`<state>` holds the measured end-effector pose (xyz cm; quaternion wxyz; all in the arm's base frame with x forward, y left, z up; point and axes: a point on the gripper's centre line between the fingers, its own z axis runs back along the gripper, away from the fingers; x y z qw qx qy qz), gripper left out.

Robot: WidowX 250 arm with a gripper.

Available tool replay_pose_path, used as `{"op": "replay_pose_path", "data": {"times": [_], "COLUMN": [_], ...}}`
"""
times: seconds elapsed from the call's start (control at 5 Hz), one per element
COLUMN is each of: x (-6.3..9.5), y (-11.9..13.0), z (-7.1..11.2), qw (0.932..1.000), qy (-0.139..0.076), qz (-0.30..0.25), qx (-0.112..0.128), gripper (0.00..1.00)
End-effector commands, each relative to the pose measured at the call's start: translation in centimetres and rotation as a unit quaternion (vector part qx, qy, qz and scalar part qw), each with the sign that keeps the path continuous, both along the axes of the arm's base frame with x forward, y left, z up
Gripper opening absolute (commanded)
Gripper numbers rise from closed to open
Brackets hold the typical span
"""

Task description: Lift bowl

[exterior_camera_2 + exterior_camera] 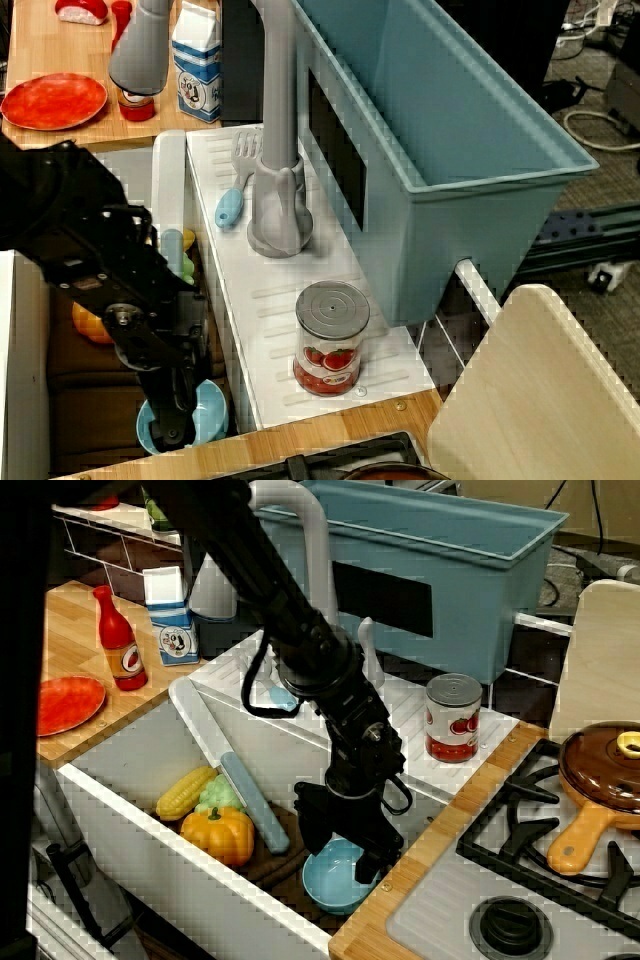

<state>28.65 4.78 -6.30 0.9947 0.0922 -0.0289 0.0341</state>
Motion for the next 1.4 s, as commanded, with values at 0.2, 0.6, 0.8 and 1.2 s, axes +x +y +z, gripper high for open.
{"op": "replay_pose_path", "data": {"times": [0.2,0.6,0.8,1.2], "x": [2.4,3.0,2.8,1.2], "y": [1.2,1.5,1.2,-0.1], "z": [0.0,-0.3,-0.1,0.2], "qw": [0.9987,0.9972,0.9968,0.9972], "qy": [-0.022,-0.030,-0.028,-0.021], "qz": [0.038,0.061,0.063,0.048], "qx": [-0.024,-0.032,-0.041,-0.053], "gripper": [1.00,1.00,1.00,1.00]}}
